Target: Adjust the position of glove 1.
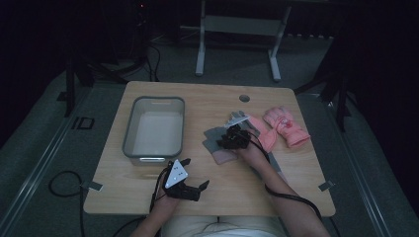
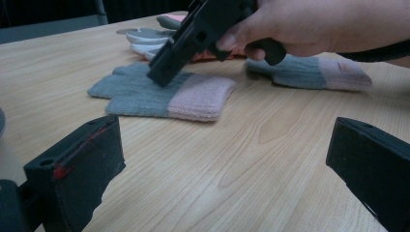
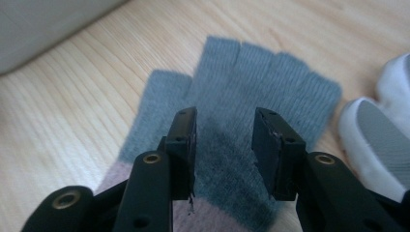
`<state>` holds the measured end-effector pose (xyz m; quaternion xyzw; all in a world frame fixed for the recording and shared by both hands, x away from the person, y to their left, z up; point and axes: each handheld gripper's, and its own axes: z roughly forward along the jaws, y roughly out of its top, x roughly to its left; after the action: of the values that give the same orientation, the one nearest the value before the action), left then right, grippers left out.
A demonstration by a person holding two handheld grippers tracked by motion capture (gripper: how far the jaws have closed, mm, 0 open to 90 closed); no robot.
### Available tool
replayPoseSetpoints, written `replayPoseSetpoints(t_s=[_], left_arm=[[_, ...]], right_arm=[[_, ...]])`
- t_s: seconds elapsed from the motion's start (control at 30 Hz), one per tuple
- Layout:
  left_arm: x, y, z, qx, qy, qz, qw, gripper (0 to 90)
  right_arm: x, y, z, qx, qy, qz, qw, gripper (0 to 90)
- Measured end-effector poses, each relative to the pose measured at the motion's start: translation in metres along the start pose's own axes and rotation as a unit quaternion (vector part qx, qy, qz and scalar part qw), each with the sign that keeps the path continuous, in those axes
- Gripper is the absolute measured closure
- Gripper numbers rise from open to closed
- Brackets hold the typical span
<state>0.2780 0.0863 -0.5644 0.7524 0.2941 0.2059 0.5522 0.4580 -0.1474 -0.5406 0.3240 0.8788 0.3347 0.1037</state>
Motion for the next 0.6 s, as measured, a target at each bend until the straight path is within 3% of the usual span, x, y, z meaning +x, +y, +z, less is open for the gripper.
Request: replayPoseSetpoints(t_s=[0.17, 0.27, 0.33, 0.4, 0.5, 0.6], left_arm=[[0.0, 0.0, 0.0, 0.0, 0.001, 0.0, 1.0, 0.0], [0.0, 0.0, 0.0, 0.0, 0.003, -0.002, 1.0, 0.0], [0.0, 0.0, 0.0, 0.0, 0.004, -0.002, 1.0, 0.0], [-0.001, 0.0, 0.001, 0.003, 0.006, 0.0, 1.0, 0.0], [0.0, 0.0, 0.0, 0.002, 0.005, 0.0, 1.0, 0.0], [0.0, 0.0, 0.0, -0.002, 0.005, -0.003, 1.0, 0.0]], right_arm=[[0.0, -0.001, 0.005, 0.008, -0.001, -0.013, 0.9999, 64.8], [0.004, 0.0, 0.005, 0.013, -0.012, -0.012, 0.9998, 76.1], [0.004, 0.001, 0.006, 0.015, -0.013, -0.009, 0.9998, 78.6], [0.007, 0.004, 0.006, 0.022, -0.018, 0.002, 0.9996, 84.1], [0.01, 0.008, 0.004, 0.024, -0.01, 0.03, 0.9992, 85.4], [0.024, 0.014, -0.012, 0.006, -0.011, 0.042, 0.999, 85.5]])
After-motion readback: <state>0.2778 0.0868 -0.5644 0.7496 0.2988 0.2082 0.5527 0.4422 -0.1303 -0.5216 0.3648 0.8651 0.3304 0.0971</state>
